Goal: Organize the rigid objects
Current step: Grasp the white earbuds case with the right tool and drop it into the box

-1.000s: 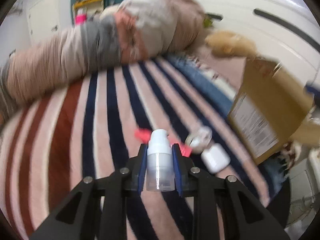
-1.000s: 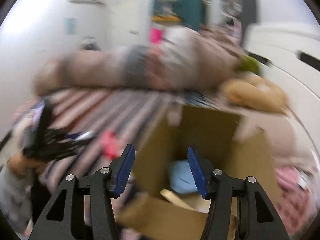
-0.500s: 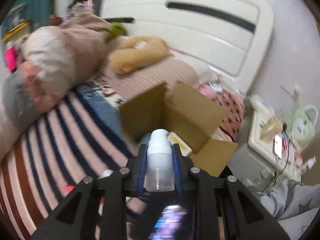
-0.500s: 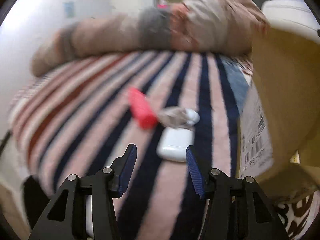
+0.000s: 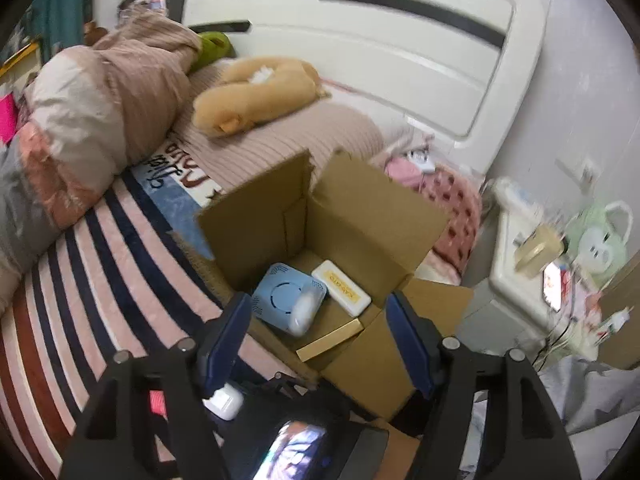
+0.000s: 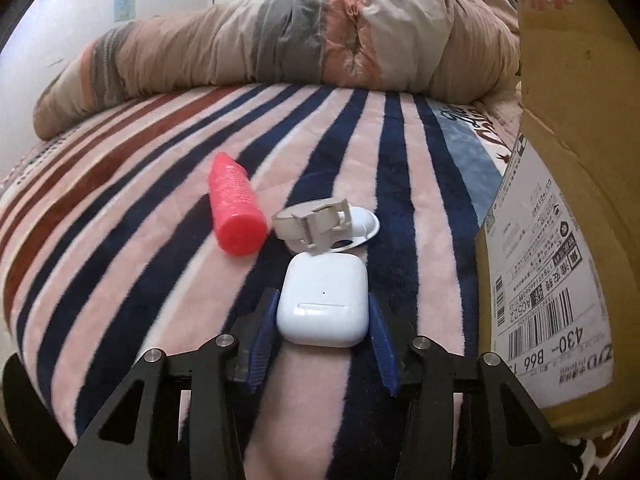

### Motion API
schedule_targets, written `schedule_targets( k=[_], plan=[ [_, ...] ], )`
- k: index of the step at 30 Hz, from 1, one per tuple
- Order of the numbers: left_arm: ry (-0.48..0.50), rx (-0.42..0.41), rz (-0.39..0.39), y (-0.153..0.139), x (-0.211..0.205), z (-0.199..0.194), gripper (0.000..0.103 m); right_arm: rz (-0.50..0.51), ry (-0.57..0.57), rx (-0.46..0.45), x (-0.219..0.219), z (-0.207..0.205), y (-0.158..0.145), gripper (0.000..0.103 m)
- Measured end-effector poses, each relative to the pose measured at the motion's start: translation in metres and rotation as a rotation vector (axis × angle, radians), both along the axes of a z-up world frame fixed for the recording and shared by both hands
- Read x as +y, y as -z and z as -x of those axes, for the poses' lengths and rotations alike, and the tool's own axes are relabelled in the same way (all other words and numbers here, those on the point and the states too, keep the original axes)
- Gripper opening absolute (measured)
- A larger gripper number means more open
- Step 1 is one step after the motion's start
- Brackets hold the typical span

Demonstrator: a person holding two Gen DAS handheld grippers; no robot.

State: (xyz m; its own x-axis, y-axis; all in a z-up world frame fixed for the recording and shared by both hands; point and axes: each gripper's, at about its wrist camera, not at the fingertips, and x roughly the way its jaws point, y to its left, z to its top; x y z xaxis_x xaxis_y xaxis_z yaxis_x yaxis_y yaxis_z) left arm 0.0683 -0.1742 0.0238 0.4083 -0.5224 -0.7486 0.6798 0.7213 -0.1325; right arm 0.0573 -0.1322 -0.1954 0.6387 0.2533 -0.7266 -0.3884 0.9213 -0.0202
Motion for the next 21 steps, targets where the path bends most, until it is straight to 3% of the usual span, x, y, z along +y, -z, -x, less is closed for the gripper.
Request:
schedule_targets(
  k=[6,12,17,19,21],
  plan=[
    [-0.240,-0.087,0.045,-0.009,0.100,0.016,0.067,-0.112,-0.188,0.021,-0.005,0.030,-0.045,0.040],
    [-0.374,-0.063,0.027,0.034,0.160,0.025,0.070,-0.206,-0.304,-0.015,-0.047,0.076,-0.137,0.040],
    [-0.447,-0.009,-0.011,0.087,0.162,0.003,0.075,-0.252,-0.158,-0.117,-0.114,0.075,-0.202,0.040],
    [-0.484,0.026,-0.023,0.111,0.160,-0.012,0.075,-0.186,-0.049,-0.155,-0.136,0.064,-0.209,0.040],
    [-0.507,0.054,-0.026,0.130,0.158,-0.023,0.075,-0.131,0.042,-0.135,-0.153,0.046,-0.204,0.041]
  ],
)
